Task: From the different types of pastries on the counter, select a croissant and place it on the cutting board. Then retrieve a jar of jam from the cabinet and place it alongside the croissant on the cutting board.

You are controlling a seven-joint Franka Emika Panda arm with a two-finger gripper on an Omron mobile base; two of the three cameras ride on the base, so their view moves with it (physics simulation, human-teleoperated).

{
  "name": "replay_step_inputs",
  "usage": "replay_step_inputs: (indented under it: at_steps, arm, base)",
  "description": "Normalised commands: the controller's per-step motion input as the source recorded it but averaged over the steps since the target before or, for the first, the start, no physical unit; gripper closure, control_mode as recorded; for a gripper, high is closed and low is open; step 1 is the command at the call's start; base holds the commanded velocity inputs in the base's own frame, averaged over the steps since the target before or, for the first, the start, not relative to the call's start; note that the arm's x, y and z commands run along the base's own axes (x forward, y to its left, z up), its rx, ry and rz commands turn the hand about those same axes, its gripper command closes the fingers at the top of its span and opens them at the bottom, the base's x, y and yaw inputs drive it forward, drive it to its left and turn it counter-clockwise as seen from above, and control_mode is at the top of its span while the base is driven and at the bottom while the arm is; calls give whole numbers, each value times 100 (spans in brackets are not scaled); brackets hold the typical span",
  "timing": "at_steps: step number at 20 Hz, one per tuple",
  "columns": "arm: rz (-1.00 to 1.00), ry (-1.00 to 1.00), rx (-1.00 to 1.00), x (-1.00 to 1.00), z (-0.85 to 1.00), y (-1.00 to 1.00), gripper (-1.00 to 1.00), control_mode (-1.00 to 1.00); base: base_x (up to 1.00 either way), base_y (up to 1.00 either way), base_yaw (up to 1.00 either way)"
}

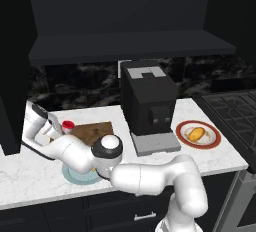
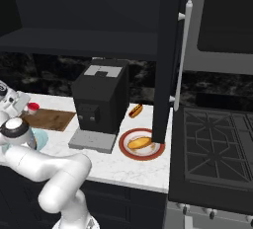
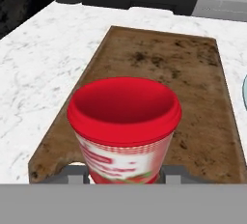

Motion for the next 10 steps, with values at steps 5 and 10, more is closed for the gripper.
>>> replay_step_inputs:
  at_steps: [5, 10]
  arm:
    - [0, 3, -3, 14, -5, 0, 100, -100]
    - [0, 1, -6, 4, -1, -11, 100, -100]
  base:
    - [0, 0, 0]
    - [0, 0, 0]
